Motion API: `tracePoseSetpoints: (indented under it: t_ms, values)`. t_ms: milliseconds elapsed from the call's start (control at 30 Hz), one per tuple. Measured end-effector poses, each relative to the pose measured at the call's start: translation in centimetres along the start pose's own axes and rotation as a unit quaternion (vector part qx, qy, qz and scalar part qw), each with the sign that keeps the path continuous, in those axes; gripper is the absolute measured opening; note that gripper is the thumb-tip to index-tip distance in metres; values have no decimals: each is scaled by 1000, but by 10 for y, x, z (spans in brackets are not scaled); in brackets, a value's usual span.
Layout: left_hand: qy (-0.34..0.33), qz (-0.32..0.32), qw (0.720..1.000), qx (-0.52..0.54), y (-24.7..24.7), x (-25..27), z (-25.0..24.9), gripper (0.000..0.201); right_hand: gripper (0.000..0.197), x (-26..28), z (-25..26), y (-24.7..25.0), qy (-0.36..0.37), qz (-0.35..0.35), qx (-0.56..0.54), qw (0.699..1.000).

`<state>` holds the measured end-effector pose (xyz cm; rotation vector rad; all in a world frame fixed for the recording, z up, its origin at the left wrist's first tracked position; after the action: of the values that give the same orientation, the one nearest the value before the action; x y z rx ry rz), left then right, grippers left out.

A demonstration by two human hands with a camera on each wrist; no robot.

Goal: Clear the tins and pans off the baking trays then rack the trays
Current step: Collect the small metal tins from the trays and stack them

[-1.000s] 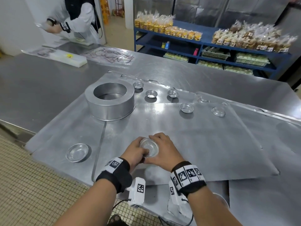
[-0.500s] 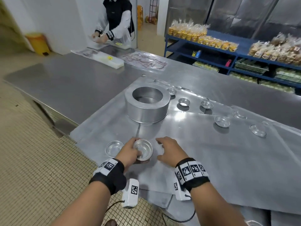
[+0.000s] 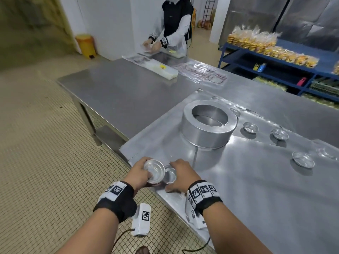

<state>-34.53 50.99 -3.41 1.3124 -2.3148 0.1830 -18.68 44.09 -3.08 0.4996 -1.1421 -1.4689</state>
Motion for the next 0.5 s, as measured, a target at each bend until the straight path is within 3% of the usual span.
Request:
tracePoseSetpoints:
  t_ms: [167,400,500]
  values:
    - [10,0,1000,-4,12,-5,4,55,99,-4,-4,-3,-31,-22,-26,999]
    - [31,23,999,10,-10,1,-3,48,91,14,-27,35,-49,-122,-105,986]
    - [46,23,997,53,-31,-1,-4,30,87,28,-32,50,-27,-143,-134,980]
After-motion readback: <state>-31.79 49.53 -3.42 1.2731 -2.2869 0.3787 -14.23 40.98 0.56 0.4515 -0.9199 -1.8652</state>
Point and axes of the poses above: each hand's wrist, its own x-axis away from the middle knuckle, its own y-axis out of the back of the hand, z = x × y, the point moved 5 cm from there along -x, towards the middle knuckle, and after that the axes turned 2 degrees about -y, right-handed, at the moved point
